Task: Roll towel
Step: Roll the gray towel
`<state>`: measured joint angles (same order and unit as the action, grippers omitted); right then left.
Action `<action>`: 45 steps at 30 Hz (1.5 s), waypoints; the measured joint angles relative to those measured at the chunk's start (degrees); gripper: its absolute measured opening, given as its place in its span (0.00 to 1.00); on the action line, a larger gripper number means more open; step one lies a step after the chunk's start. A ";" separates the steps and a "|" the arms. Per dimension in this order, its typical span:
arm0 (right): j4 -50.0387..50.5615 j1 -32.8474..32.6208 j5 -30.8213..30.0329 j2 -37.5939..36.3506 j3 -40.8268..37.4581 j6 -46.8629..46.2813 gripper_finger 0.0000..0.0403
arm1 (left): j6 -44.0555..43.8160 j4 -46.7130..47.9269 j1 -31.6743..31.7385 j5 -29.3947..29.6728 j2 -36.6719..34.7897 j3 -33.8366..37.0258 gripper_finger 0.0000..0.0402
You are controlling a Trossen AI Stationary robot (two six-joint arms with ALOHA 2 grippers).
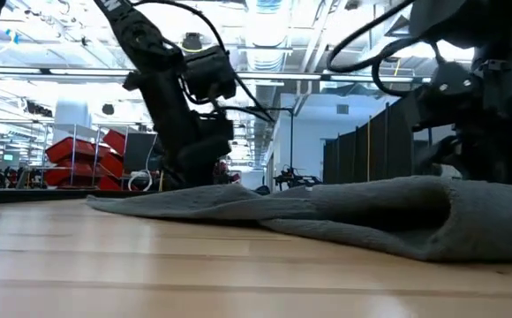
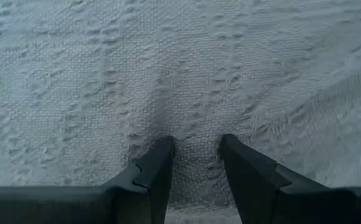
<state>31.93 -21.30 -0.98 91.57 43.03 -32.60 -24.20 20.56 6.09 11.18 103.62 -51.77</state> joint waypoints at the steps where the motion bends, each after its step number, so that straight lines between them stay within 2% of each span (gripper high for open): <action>1: 0.27 0.93 -0.11 0.00 0.00 1.00 0.37 | -1.49 1.74 -0.93 0.40 -0.53 0.00 0.32; 8: -1.75 8.94 -2.73 0.36 1.67 14.01 0.37 | -17.81 21.97 -9.67 6.28 -5.58 0.79 0.32; 12: -2.68 14.13 -8.38 0.48 3.45 24.32 0.37 | -31.54 36.61 -14.38 8.48 -8.99 1.54 0.32; 16: -4.26 18.90 -11.78 0.41 5.92 32.56 0.37 | -38.61 35.52 -16.98 10.99 -10.96 1.28 0.32; 20: -1.71 19.09 -11.31 -0.63 7.73 32.87 0.37 | -33.94 23.57 -17.21 11.42 -11.26 1.29 0.32; 23: -2.60 16.51 -10.89 -1.45 7.99 31.48 0.37 | -23.34 8.62 -15.39 11.51 -11.19 1.25 0.32; 27: -11.80 13.27 -10.87 0.16 7.30 27.92 0.37 | -10.35 -8.48 -11.01 9.86 -8.73 1.09 0.32; 30: -17.14 11.52 -9.52 3.38 6.95 27.15 0.37 | -3.07 -14.55 -7.39 9.60 -5.62 1.03 0.32; 34: -19.50 9.69 -8.63 6.10 6.97 24.62 0.37 | 1.54 -12.95 -2.79 9.62 -1.03 1.05 0.32; 41: -17.06 3.72 3.96 7.01 7.06 14.53 0.37 | 2.93 -6.38 2.69 10.87 2.85 0.23 0.32; 45: -11.75 -2.53 8.41 5.72 7.06 3.64 0.37 | 3.98 -5.07 2.97 11.82 2.19 0.26 0.32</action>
<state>20.18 -23.83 7.43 97.29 50.09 -28.96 -20.22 15.49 9.06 23.00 105.80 -51.51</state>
